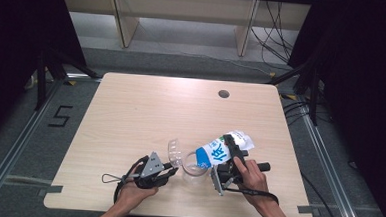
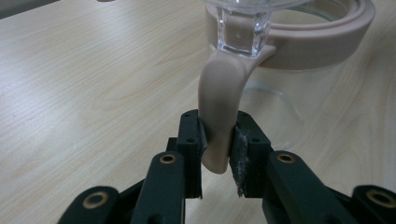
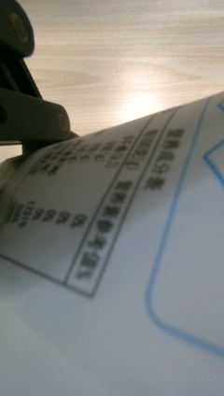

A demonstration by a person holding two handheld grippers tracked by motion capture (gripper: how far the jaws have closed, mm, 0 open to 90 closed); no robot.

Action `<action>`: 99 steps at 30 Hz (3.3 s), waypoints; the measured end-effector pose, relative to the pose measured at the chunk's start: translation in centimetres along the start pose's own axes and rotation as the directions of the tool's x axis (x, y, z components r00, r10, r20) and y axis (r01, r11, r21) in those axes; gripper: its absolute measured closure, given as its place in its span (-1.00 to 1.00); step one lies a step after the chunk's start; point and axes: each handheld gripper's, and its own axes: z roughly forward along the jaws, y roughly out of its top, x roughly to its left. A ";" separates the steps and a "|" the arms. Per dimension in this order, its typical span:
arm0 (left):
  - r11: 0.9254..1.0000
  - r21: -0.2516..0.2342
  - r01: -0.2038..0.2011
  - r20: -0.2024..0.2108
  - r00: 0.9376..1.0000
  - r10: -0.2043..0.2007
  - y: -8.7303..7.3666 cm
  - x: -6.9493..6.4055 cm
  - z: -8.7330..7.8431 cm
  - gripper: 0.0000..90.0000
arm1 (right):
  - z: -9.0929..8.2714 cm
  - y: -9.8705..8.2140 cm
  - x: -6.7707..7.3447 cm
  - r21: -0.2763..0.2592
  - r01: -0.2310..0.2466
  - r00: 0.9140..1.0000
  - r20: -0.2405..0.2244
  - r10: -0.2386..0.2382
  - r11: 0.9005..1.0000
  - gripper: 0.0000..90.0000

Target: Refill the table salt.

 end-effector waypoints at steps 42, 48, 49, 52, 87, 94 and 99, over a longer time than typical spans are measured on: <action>1.000 -0.001 -0.006 0.000 1.000 0.006 0.0 0.0 0.0 0.66 | -0.2 -0.1 0.1 0.020 0.030 0.999 0.020 -0.030 0.999 0.13; 1.000 -0.001 -0.006 0.000 1.000 0.006 0.0 0.0 0.0 0.66 | -0.1 -0.1 -0.1 0.014 0.048 0.999 0.023 -0.049 0.999 0.13; 1.000 -0.005 -0.003 0.002 1.000 0.003 0.0 0.0 0.1 0.66 | 0.0 -0.1 0.1 0.004 0.035 0.999 0.033 -0.035 0.999 0.13; 1.000 -0.004 0.003 0.003 1.000 -0.003 0.0 0.0 0.0 0.66 | -0.1 -0.1 0.0 0.004 0.044 0.998 0.036 -0.044 0.999 0.14; 1.000 -0.006 0.001 0.003 1.000 -0.001 -0.1 0.0 0.0 0.65 | -0.2 0.2 0.0 0.006 0.060 0.997 0.045 -0.060 0.998 0.18; 1.000 -0.006 0.002 0.002 1.000 -0.002 0.0 0.0 0.0 0.65 | -0.2 0.2 0.1 0.012 0.051 0.998 0.036 -0.051 0.999 0.19; 1.000 -0.006 0.001 0.002 1.000 -0.001 0.0 0.0 0.0 0.65 | -0.1 0.4 -0.5 -0.016 0.135 0.989 0.061 -0.134 0.991 0.19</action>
